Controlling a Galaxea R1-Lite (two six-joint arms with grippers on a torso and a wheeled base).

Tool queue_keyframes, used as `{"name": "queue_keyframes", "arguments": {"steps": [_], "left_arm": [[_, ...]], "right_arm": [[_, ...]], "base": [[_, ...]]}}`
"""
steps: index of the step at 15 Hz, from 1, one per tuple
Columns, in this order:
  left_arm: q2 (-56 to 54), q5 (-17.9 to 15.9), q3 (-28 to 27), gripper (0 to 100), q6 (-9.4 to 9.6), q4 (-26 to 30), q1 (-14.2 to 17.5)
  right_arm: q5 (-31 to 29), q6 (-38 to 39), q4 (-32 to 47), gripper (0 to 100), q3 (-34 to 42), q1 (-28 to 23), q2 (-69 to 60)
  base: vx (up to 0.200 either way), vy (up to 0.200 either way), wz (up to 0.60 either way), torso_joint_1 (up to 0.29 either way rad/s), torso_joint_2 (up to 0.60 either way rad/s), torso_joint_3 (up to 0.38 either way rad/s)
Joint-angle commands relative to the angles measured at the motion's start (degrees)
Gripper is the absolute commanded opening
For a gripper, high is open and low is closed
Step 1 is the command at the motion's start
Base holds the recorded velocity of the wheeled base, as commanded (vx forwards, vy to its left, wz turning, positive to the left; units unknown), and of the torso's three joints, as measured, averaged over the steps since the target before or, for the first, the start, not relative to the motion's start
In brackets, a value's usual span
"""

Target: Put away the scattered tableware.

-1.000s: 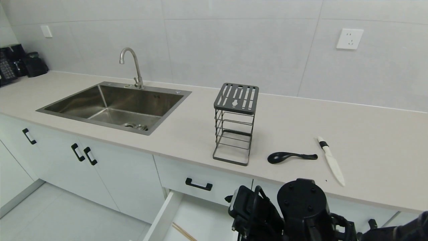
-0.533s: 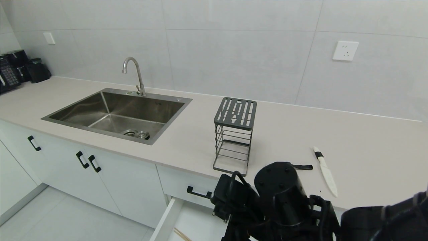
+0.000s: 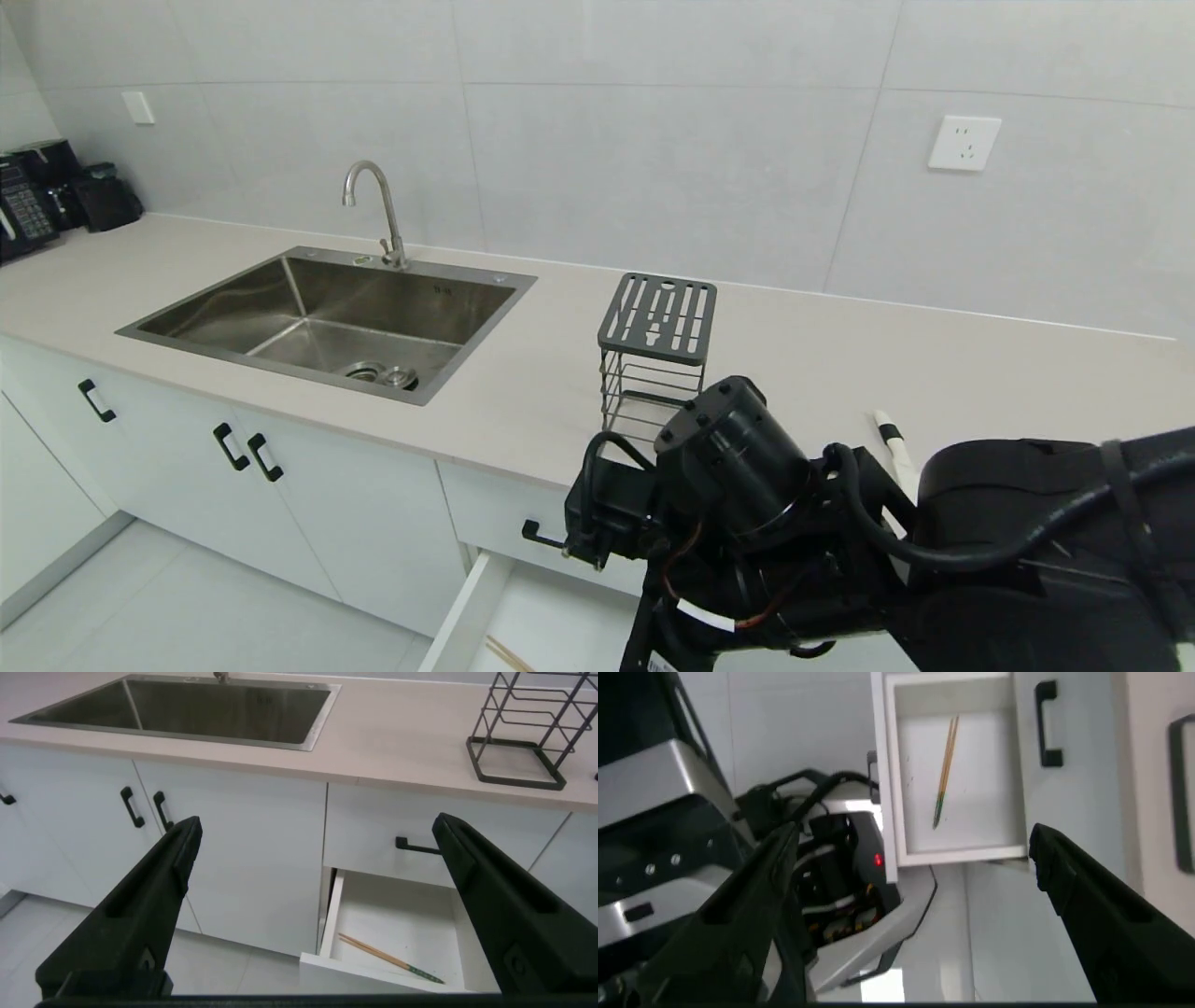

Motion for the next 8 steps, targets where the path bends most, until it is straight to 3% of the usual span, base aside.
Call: {"name": "queue_keyframes", "arguments": {"steps": [1,2,5,8], "left_arm": [[0.1,0.0,0.0,100,-0.01,0.0,0.0],[0.1,0.0,0.0,100,-0.01,0.0,0.0],[0.1,0.0,0.0,100,-0.01,0.0,0.0],[0.1,0.0,0.0,100,-0.01,0.0,0.0]], "right_arm": [[0.3,0.0,-4.3,100,3.2,-2.1,-0.3],[0.3,0.6,-11.0,100,9.5,-3.5,-2.5],[0.2,4.7,-12.7,100,21.8,-5.4,-11.2],[0.1,4.0,-13.2,100,26.8,-10.3,-18.1]], "base": [[0.000,0.000,0.00,0.000,0.00,0.000],[0.000,0.000,0.00,0.000,0.00,0.000],[0.000,0.000,0.00,0.000,0.00,0.000],[0.000,0.000,0.00,0.000,0.00,0.000]]}}
